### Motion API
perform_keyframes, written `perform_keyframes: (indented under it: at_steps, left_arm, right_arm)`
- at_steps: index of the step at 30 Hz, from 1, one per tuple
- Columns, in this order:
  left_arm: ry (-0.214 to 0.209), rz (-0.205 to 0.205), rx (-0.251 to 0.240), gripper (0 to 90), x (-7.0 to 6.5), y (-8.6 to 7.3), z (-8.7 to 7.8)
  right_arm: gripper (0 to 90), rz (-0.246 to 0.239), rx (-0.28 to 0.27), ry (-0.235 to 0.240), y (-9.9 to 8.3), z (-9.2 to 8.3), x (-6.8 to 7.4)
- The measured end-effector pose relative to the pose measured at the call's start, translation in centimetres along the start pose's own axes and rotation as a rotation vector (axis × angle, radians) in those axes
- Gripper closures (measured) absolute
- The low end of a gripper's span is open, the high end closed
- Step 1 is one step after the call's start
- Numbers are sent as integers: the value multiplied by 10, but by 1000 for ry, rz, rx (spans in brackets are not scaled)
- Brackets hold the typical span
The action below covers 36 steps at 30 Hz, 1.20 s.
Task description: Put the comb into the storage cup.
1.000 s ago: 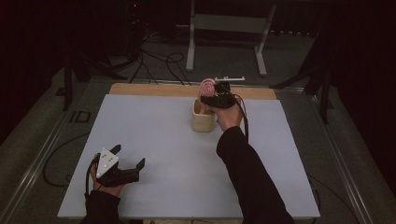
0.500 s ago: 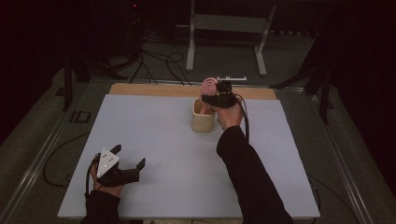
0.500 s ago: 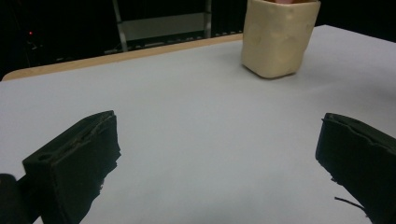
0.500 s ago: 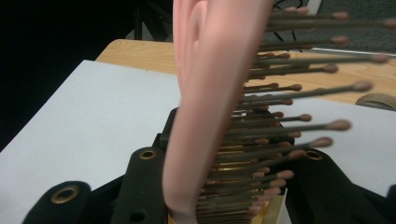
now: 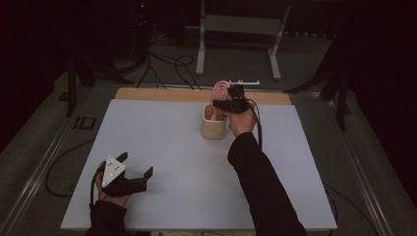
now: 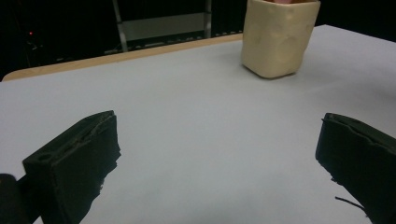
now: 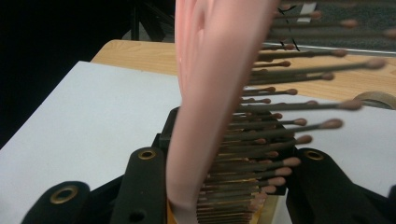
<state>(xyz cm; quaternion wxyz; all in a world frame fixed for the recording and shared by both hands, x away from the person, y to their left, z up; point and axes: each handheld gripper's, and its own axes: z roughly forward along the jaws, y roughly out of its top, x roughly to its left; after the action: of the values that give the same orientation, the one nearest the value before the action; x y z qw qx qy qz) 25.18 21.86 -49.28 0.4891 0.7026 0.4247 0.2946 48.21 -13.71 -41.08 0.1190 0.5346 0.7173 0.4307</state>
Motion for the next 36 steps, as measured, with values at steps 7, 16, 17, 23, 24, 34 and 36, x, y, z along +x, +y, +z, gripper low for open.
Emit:
perform_keyframes:
  at_steps: [7, 16, 17, 23, 24, 34, 36]
  left_arm:
    - [1, 1, 0, 2, 0, 0, 0]
    - [1, 1, 0, 3, 0, 0, 0]
    - [1, 1, 1, 3, 0, 0, 0]
    - [2, 2, 2, 2, 0, 0, 0]
    - [2, 3, 2, 2, 0, 0, 0]
    - [3, 4, 1, 3, 0, 0, 0]
    - [3, 4, 1, 3, 0, 0, 0]
  right_arm:
    - [598, 0, 6, -12, 1, 1, -3]
    - [578, -4, 6, -24, 2, 1, -6]
    - [577, -2, 6, -25, 2, 1, -6]
    - [574, -8, 6, -30, 2, 1, -7]
    - [572, -9, 5, -31, 2, 1, -7]
    - [565, -16, 2, -37, 3, 0, -10]
    - [562, -20, 3, -37, 3, 0, -10]
